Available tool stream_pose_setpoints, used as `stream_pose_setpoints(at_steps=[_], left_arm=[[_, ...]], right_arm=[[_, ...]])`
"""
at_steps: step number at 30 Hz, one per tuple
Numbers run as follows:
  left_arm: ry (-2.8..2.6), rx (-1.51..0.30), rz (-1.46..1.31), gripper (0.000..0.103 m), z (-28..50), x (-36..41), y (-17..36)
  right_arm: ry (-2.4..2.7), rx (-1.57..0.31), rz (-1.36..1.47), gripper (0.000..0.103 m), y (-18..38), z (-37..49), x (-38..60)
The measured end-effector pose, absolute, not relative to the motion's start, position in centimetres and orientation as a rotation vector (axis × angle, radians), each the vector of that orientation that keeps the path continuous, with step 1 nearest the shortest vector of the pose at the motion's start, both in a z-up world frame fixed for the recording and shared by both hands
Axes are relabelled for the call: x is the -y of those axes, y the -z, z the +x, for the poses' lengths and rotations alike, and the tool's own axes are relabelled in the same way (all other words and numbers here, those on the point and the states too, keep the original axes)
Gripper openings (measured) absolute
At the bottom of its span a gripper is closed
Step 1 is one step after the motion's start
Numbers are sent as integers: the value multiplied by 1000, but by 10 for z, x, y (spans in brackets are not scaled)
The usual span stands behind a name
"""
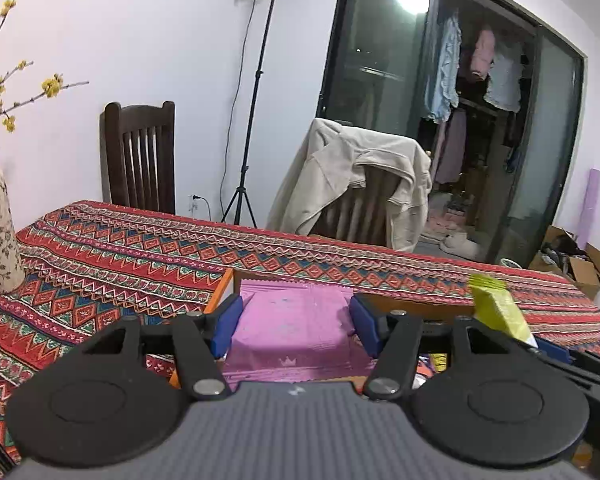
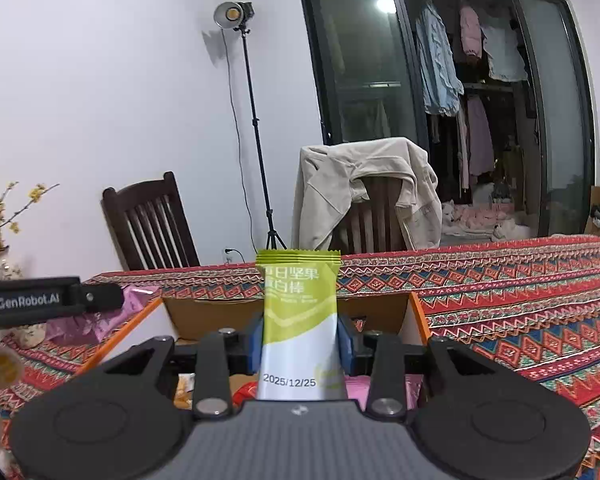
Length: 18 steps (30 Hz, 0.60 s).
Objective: Organize snacks
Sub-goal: 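Carry both packets into the box and open both grippers to release them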
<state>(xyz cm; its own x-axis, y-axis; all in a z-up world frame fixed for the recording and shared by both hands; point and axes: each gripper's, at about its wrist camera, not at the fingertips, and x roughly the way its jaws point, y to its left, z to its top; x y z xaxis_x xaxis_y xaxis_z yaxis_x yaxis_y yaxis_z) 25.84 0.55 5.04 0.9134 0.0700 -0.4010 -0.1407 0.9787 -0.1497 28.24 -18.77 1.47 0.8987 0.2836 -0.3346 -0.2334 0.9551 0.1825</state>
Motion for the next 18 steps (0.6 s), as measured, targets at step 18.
stream_pose_setpoints(at_steps=[18], left_arm=[[-79, -419, -150, 75, 265, -7, -11]], right_arm=[[-256, -418, 127, 44, 20, 299, 192]])
